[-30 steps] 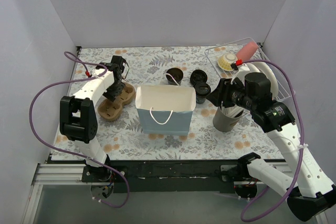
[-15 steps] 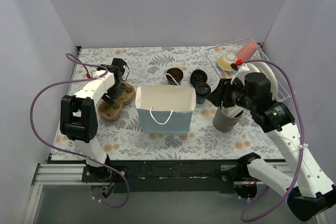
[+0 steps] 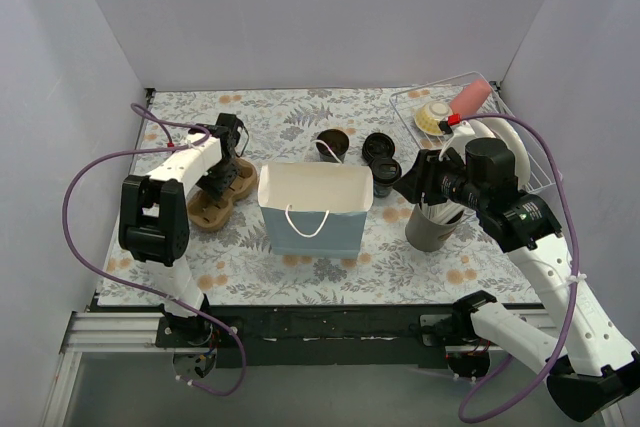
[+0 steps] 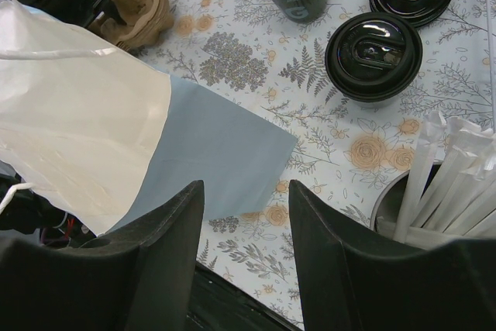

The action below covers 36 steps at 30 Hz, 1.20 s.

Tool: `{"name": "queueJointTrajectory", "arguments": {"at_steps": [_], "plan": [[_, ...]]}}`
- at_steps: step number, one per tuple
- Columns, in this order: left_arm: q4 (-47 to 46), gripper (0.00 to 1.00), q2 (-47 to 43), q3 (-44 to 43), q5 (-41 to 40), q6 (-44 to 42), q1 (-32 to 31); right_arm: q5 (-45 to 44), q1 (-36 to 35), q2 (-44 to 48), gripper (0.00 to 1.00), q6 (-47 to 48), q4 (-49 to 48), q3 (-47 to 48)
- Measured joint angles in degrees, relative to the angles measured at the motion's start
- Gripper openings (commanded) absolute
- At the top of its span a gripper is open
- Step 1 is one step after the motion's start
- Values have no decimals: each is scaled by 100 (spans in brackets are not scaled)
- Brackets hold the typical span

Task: Pack the takeout coffee

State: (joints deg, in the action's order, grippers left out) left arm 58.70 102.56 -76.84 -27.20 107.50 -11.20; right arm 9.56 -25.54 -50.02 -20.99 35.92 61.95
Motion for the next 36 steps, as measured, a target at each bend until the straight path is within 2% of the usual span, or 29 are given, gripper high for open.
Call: {"name": "queueJointTrajectory", "arguments": {"at_steps": [6, 10, 12, 13, 15, 20, 23, 26, 27, 30, 36], "plan": [[42, 42, 0, -35, -9, 2, 2, 0, 0, -9, 56, 2, 0, 0], [299, 34, 4, -286, -114, -46, 2, 2, 0, -9, 56, 2, 0, 0], [363, 38, 4, -437, -181, -79, 2, 2, 0, -9, 56, 2, 0, 0], [378, 47, 4, -490, -208, -96, 2, 2, 0, -9, 56, 2, 0, 0], [385, 50, 4, -527, -229, -129, 2, 7, 0, -9, 56, 2, 0, 0], [345, 37, 2, -483, -243, -210, 2, 24, 0, -7, 56, 0, 0, 0], [264, 37, 2, -317, -238, -245, 2, 24, 0, -7, 56, 2, 0, 0], [203, 43, 0, -262, -232, -260, 0, 22, 0, -4, 56, 2, 0, 0], [205, 53, 0, -262, -234, -269, 0, 22, 0, 0, 56, 2, 0, 0], [214, 67, 0, -260, -240, -295, 2, 22, 0, 11, 56, 0, 0, 0], [234, 72, 0, -262, -291, -313, 2, 24, 0, 13, 56, 2, 0, 0]]}}
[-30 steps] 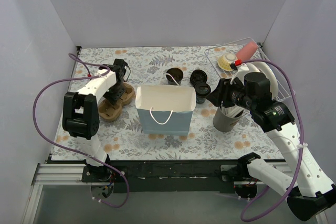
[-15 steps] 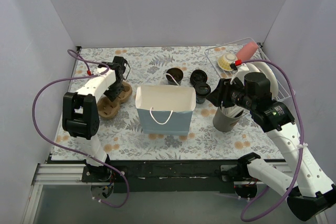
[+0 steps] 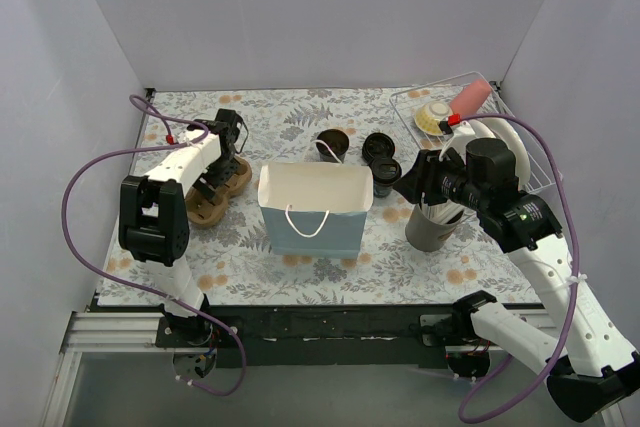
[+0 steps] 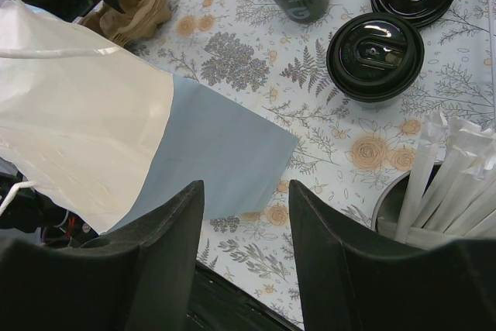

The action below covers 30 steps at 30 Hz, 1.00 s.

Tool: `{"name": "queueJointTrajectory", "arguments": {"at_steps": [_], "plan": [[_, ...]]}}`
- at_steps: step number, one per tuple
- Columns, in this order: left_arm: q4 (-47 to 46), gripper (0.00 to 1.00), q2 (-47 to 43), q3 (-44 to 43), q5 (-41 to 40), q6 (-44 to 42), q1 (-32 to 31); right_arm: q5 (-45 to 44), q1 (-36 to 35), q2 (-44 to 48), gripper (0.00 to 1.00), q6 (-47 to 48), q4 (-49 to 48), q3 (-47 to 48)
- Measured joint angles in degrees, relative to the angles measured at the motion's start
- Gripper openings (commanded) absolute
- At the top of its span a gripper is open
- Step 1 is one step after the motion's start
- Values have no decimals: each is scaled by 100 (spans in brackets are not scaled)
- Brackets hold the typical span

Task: Pack the takeout coffee

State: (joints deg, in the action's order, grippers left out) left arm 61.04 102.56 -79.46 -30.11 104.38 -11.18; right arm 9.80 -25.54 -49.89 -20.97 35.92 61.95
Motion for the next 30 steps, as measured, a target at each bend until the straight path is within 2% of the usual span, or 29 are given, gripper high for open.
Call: {"name": "queueJointTrajectory", "arguments": {"at_steps": [7, 15, 26, 30], "plan": [[-33, 68, 7, 28, -24, 28, 0, -2, 0, 2, 56, 0, 0, 0], [-116, 57, 120, 28, -72, 55, 7, -2, 0, 2, 56, 17, 0, 0], [-160, 47, 127, 28, -122, 44, 50, 0, 0, -2, 56, 17, 0, -2], [-190, 39, 127, 28, -127, 44, 57, 0, 0, -9, 56, 20, 0, -2]]}}
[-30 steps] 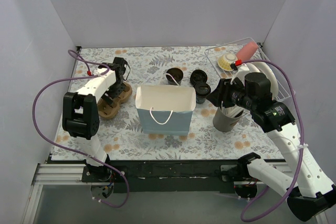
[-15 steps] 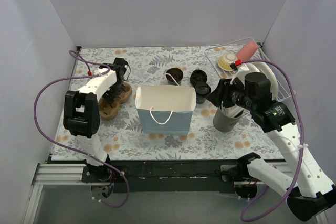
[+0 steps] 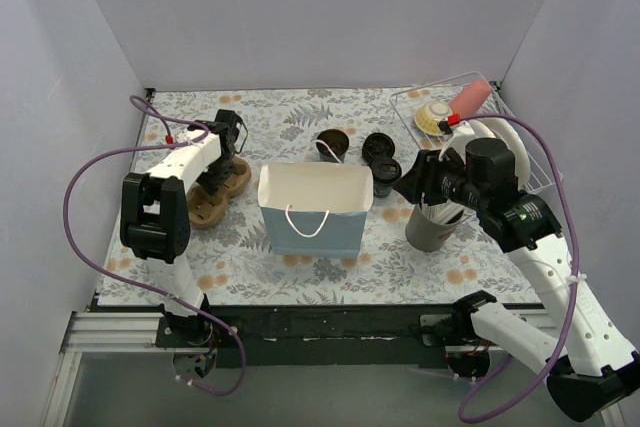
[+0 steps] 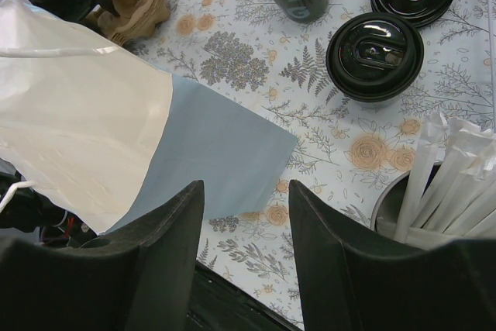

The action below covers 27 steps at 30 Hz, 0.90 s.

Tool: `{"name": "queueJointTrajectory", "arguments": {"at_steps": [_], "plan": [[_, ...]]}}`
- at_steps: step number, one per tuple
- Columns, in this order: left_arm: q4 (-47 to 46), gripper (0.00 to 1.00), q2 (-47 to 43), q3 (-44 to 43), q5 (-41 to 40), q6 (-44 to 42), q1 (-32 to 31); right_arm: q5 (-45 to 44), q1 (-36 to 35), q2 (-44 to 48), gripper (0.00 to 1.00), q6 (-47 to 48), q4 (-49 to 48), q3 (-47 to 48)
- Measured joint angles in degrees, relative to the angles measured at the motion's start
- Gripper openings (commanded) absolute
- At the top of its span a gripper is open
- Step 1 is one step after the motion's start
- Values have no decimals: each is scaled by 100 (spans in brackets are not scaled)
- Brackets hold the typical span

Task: Pack the takeout coffee

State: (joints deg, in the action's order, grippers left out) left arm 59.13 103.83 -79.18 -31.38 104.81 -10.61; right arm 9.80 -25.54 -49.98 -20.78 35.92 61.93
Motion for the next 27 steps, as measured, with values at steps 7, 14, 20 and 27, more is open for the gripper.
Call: {"name": "queueJointTrajectory", "arguments": {"at_steps": [7, 14, 20, 27], "plan": [[37, 34, 0, -33, -26, -39, 2, 7, 0, -2, 56, -2, 0, 0], [289, 33, 0, -450, -203, -136, 4, 70, 0, -31, 56, -2, -2, 0], [398, 32, -13, -525, -321, -291, 7, 92, 0, -44, 56, -4, -2, 0], [590, 27, -297, -820, -468, -656, 7, 105, 0, -74, 56, -2, 0, 0]]}}
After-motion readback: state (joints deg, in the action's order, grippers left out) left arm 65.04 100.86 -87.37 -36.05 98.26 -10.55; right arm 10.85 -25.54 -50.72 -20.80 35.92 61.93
